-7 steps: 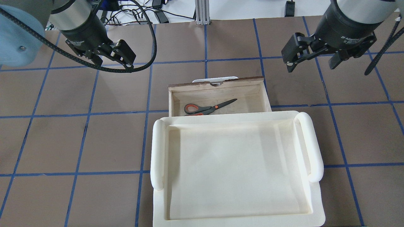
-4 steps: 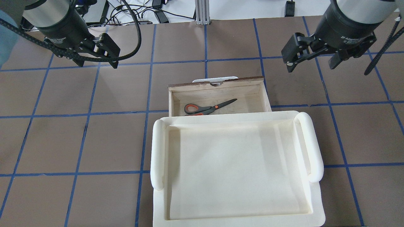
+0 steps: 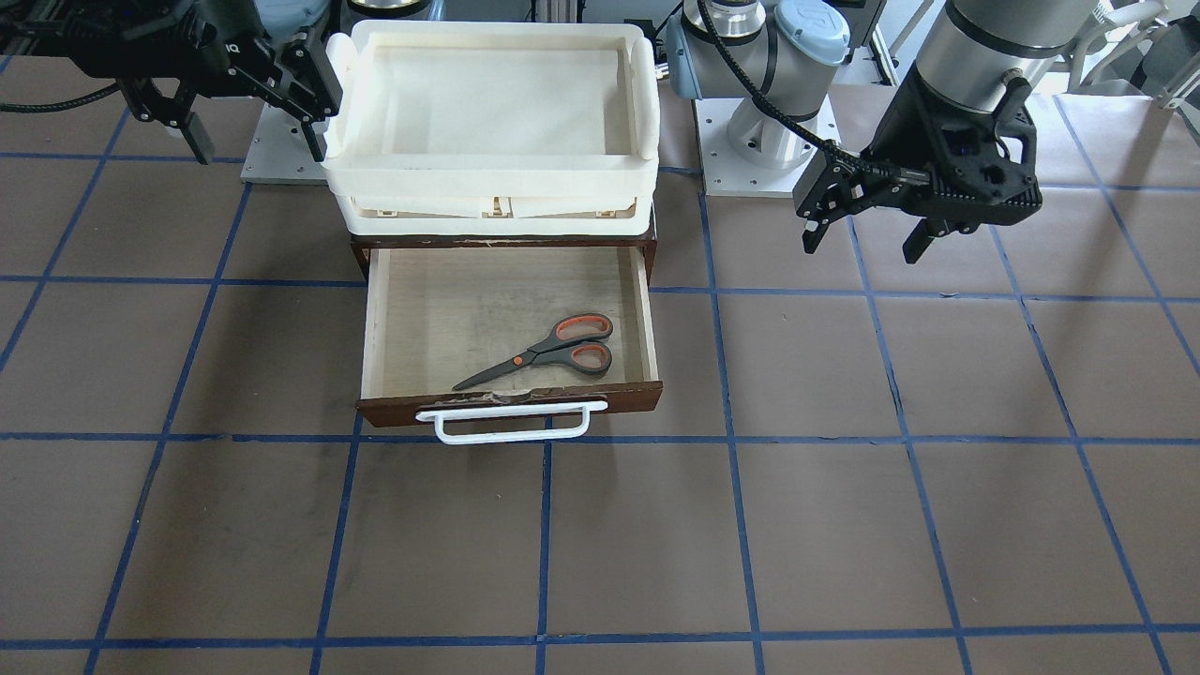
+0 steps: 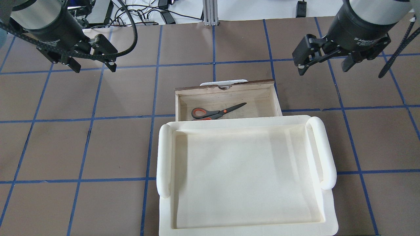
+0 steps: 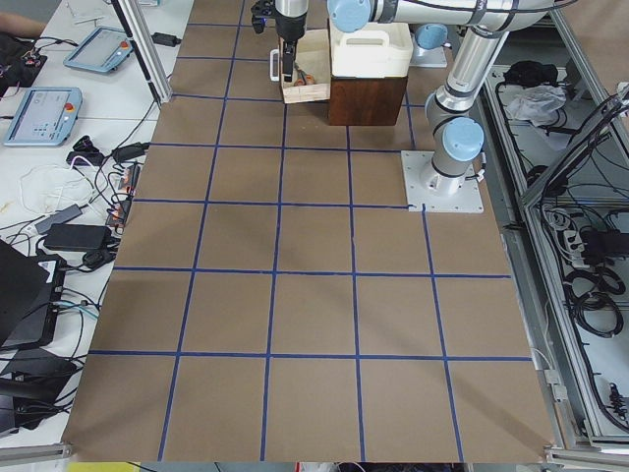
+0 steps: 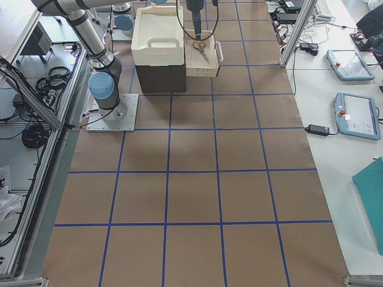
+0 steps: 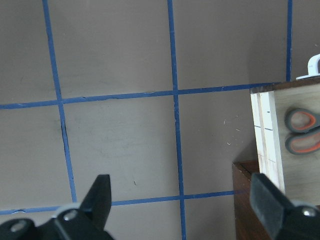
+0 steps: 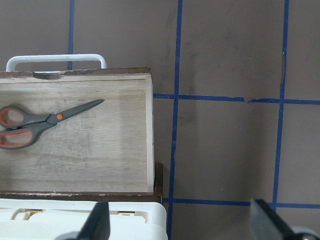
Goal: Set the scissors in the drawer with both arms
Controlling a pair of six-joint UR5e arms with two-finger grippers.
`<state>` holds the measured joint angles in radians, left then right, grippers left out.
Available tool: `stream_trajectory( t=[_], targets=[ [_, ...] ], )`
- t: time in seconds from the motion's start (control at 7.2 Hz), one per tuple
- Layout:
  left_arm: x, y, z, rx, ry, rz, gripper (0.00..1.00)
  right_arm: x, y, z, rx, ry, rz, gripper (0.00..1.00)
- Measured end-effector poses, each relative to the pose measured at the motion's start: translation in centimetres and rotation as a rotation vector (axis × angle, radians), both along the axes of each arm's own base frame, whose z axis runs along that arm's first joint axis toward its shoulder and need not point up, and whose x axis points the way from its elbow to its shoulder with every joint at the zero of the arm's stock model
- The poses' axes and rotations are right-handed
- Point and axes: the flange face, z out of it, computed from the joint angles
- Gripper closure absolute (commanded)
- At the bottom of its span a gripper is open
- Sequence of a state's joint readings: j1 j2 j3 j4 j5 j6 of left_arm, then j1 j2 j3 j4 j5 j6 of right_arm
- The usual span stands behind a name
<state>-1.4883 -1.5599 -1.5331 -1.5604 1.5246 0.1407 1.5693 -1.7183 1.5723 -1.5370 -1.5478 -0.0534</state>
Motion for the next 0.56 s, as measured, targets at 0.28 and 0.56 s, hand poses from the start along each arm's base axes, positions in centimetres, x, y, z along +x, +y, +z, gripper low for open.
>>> stream_trajectory(
  t=[0.28, 0.56],
  targets=[
    [-0.65, 0.27, 0.22, -0.004, -0.012, 0.001, 0.00, 0.00, 0.00, -0.06, 0.001, 0.000, 0.000, 0.00],
    [-0.93, 0.34, 0.17, -0.003, -0.014, 0.005, 0.00, 0.00, -0.01, -0.06, 0.001, 0.000, 0.000, 0.00]
  ],
)
